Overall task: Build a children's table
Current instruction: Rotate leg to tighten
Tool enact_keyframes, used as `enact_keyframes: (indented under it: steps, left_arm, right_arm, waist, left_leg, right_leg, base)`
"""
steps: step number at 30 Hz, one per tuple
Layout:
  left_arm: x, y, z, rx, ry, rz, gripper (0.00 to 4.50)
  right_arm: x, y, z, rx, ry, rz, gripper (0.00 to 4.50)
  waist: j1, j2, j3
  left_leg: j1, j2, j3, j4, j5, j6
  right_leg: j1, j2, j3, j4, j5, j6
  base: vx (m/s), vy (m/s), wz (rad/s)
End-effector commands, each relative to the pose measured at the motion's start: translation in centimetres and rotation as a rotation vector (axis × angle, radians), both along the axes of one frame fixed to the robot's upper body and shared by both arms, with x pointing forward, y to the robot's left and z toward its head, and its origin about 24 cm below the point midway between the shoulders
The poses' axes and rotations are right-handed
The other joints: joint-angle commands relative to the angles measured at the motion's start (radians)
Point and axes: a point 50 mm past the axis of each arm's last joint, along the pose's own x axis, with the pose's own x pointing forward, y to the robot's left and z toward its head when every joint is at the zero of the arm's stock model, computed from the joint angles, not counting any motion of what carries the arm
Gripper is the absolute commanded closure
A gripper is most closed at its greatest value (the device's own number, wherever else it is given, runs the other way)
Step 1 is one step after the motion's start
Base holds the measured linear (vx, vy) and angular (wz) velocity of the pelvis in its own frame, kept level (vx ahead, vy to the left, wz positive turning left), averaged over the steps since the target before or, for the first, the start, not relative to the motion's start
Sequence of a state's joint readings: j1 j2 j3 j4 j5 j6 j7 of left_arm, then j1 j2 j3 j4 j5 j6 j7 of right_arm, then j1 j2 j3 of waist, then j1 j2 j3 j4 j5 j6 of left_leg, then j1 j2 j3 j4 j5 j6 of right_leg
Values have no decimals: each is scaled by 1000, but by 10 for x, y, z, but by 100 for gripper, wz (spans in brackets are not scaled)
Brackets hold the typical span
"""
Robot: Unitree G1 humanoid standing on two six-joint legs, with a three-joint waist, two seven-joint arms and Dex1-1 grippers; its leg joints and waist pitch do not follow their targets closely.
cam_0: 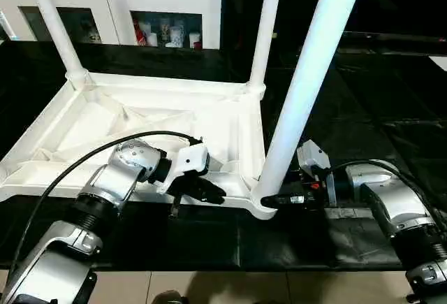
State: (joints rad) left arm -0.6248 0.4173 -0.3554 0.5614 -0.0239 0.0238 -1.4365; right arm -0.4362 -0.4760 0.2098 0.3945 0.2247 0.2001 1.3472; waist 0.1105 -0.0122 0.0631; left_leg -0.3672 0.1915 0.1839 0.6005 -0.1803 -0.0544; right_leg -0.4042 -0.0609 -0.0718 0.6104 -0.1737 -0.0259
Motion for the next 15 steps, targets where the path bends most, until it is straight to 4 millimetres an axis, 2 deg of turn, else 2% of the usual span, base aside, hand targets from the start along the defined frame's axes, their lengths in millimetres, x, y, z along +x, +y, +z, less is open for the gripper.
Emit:
enact_keyframes:
  steps: [1,2,3,4,5,7,8,9,12,15]
  left_arm:
    - [10,-15,5,-33,-39,95,450]
    - [12,-18,6,-47,-38,128,450]
    - [18,-23,8,-74,-44,197,450]
    - [21,-25,8,-86,-48,233,450]
    - [24,-28,9,-92,-56,270,450]
    - [32,-35,12,-111,-79,373,450]
    - [35,-38,13,-125,-80,420,450]
    - [39,-42,15,-140,-87,477,450]
    - [45,-53,18,-159,-111,586,450]
    - [46,-58,19,-158,-122,613,450]
  right_arm:
    - [5,13,-6,14,2,-133,241]
    - [7,16,-7,10,-10,-173,241]
    - [14,22,-10,5,-28,-266,241]
    - [17,26,-11,2,-34,-313,243]
    - [20,30,-12,1,-41,-359,246]
    - [28,43,-15,9,-45,-464,249]
    - [31,49,-16,11,-50,-510,249]
    - [35,56,-17,8,-45,-571,250]
    - [43,72,-20,-6,-43,-694,251]
    - [46,79,-19,-10,-52,-743,251]
  waist:
    - [-9,0,-69]
    - [-11,-2,-68]
    - [-13,4,-67]
    - [-18,1,-65]
    - [-22,-2,-66]
    - [-36,-2,-67]
    - [-42,-2,-68]
    - [-50,-1,-71]
    - [-65,-3,-72]
    - [-63,-3,-78]
  left_leg:
    - [16,45,-14,-69,-209,24]
    - [18,43,-15,-69,-219,18]
    - [21,39,-17,-70,-232,5]
    - [21,37,-15,-70,-244,1]
    - [22,35,-20,-70,-254,-7]
    - [15,35,-25,-73,-250,-11]
    - [12,35,-24,-73,-245,-12]
    - [13,37,-25,-72,-234,-18]
    - [10,32,-21,-67,-214,-2]
    - [6,30,-17,-64,-158,24]
  right_leg:
    - [45,-83,52,-84,-332,-177]
    - [44,-84,50,-87,-348,-175]
    - [44,-85,48,-92,-391,-163]
    - [41,-83,48,-97,-420,-153]
    - [44,-88,45,-102,-465,-137]
    - [47,-87,43,-102,-477,-120]
    - [48,-86,44,-101,-466,-121]
    - [46,-86,45,-95,-424,-137]
    - [47,-84,49,-92,-367,-163]
    - [54,-81,51,-83,-255,-182]
  base:
    - [0,0,0]
    - [0,0,0]
    - [0,0,0]
    - [0,0,0]
    - [0,0,0]
    - [0,0,0]
    - [0,0,0]
    - [0,0,0]
    - [0,0,0]
    - [0,0,0]
